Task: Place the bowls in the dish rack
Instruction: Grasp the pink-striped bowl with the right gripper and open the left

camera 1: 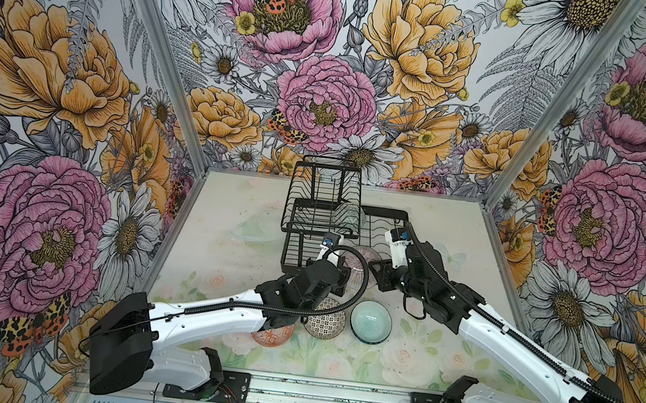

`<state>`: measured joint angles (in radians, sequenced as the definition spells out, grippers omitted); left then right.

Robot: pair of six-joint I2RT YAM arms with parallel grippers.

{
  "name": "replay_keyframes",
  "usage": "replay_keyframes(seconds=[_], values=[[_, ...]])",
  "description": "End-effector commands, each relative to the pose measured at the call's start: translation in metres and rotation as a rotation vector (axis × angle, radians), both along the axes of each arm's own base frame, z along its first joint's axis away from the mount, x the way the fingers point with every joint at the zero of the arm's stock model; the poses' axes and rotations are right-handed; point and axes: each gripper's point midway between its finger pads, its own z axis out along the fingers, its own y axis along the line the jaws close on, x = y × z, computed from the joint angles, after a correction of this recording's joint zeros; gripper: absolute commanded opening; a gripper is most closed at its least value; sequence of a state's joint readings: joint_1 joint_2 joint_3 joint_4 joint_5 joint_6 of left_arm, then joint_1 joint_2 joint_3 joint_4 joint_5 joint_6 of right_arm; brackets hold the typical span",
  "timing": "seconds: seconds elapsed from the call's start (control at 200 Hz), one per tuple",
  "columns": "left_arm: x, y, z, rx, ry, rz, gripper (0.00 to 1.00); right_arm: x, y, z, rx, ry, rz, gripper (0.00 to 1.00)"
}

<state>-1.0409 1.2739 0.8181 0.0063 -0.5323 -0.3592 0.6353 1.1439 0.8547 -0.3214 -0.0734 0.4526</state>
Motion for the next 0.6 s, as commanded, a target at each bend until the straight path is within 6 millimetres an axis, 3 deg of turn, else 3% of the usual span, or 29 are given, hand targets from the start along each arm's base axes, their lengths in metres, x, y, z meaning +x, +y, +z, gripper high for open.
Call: replay_keyframes(seconds=[0.0, 0.09, 0.2, 0.275, 0.33, 0.405, 0.53, 0.596], values=[[0.005, -0.015, 0.039, -0.126, -0.06, -0.036, 0.0, 0.014, -0.006, 0.014, -0.007, -0.045, -0.056, 0.11], [0.004, -0.013, 0.03, -0.08, -0.041, -0.04, 0.0, 0.018, -0.009, 0.014, -0.02, -0.053, -0.067, 0.0], [-0.002, -0.01, 0.02, 0.002, -0.004, -0.083, 0.0, 0.025, -0.016, 0.019, -0.029, -0.065, -0.071, 0.0], [-0.006, -0.003, 0.012, 0.083, 0.027, -0.096, 0.23, 0.031, -0.025, 0.02, -0.047, -0.076, -0.084, 0.0], [-0.01, 0.003, 0.006, 0.137, 0.042, -0.105, 0.52, 0.038, -0.034, 0.021, -0.065, -0.081, -0.096, 0.0], [-0.013, 0.015, -0.001, 0.184, 0.065, -0.107, 0.8, 0.046, -0.047, 0.024, -0.109, -0.1, -0.109, 0.0], [-0.013, 0.028, -0.011, 0.202, 0.129, -0.132, 0.98, 0.065, -0.072, 0.03, -0.201, -0.148, -0.137, 0.0], [-0.013, 0.034, -0.014, 0.211, 0.142, -0.125, 0.99, 0.077, -0.083, 0.035, -0.254, -0.181, -0.143, 0.0]])
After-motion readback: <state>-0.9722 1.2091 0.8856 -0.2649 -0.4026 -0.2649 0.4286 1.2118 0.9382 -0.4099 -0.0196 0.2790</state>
